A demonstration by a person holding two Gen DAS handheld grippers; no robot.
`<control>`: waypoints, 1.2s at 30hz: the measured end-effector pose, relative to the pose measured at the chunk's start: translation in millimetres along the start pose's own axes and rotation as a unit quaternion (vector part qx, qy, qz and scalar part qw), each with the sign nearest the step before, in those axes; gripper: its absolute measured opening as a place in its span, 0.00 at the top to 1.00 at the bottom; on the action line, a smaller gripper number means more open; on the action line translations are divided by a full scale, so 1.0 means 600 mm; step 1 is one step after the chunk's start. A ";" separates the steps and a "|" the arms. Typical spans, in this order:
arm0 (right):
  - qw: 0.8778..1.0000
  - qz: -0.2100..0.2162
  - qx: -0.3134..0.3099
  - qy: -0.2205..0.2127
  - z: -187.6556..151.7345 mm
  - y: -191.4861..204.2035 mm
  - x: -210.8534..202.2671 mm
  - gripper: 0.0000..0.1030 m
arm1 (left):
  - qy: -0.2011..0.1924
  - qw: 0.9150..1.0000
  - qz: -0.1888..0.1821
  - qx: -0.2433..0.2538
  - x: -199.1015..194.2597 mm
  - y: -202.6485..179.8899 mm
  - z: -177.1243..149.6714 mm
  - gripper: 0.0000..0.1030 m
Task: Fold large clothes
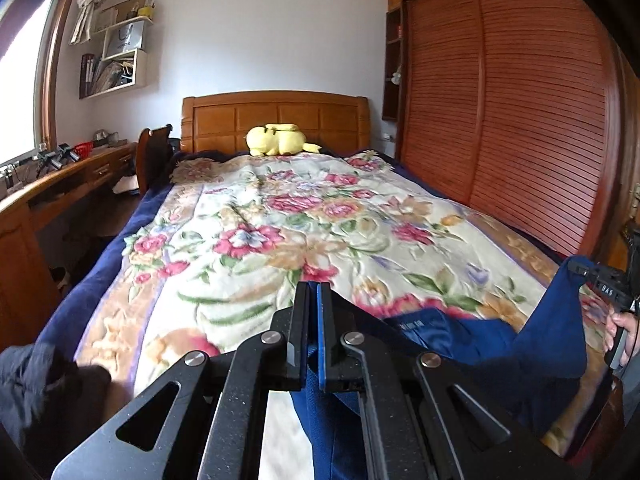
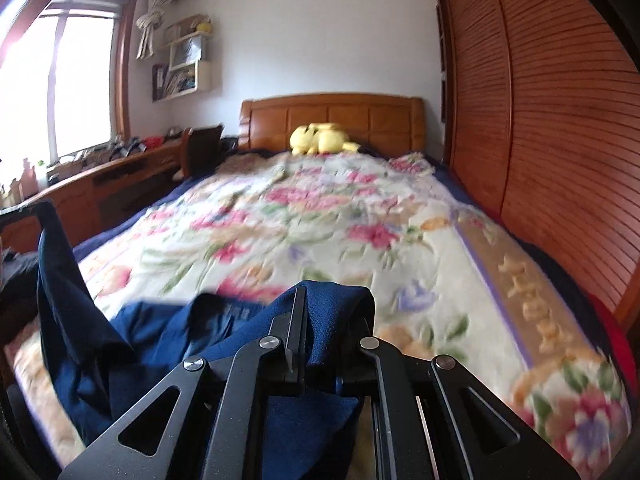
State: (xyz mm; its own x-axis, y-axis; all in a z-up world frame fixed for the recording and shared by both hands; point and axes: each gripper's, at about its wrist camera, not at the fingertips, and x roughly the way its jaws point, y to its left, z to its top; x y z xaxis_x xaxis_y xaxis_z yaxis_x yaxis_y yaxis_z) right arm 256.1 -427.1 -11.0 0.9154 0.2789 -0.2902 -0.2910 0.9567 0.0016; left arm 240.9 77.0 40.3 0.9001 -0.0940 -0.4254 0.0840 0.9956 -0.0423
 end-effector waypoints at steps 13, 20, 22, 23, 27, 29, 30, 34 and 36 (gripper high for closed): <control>0.997 -0.019 -0.023 0.077 -0.054 0.040 0.222 0.91 | 0.070 0.997 0.025 0.027 0.154 -0.026 -0.039 0.96; 0.993 -0.028 -0.042 0.107 -0.051 0.064 0.211 0.46 | 0.094 0.995 -0.024 0.023 0.145 -0.053 -0.092 0.77; 0.993 -0.025 -0.048 0.104 -0.045 0.063 0.175 0.43 | 0.099 0.994 -0.041 0.021 0.135 -0.062 -0.108 0.69; 0.993 -0.019 -0.048 0.102 -0.047 0.057 0.167 0.41 | 0.100 0.994 -0.048 0.021 0.129 -0.067 -0.117 0.69; 0.991 0.032 -0.058 0.113 -0.054 0.077 0.140 0.41 | 0.106 0.992 -0.063 0.024 0.114 -0.081 -0.150 0.61; 0.989 0.047 -0.072 0.124 -0.061 0.092 0.139 0.41 | 0.109 0.991 -0.072 0.022 0.109 -0.086 -0.169 0.51; 0.987 0.052 -0.081 0.132 -0.065 0.102 0.136 0.41 | 0.107 0.991 -0.076 0.017 0.105 -0.085 -0.180 0.45; 0.980 0.054 -0.106 0.159 -0.083 0.125 0.123 0.41 | 0.113 0.989 -0.089 0.009 0.105 -0.076 -0.211 0.39; 0.977 0.047 -0.113 0.177 -0.089 0.130 0.120 0.41 | 0.123 0.987 -0.099 0.013 0.107 -0.071 -0.224 0.39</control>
State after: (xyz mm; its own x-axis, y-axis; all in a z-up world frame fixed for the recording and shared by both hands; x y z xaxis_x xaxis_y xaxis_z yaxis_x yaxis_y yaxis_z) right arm 284.7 -337.0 -83.2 0.7399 0.2794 -0.6119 -0.4590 0.8747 -0.1557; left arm 237.9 28.5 -107.0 0.7335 -0.2812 -0.6188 0.2618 0.9570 -0.1246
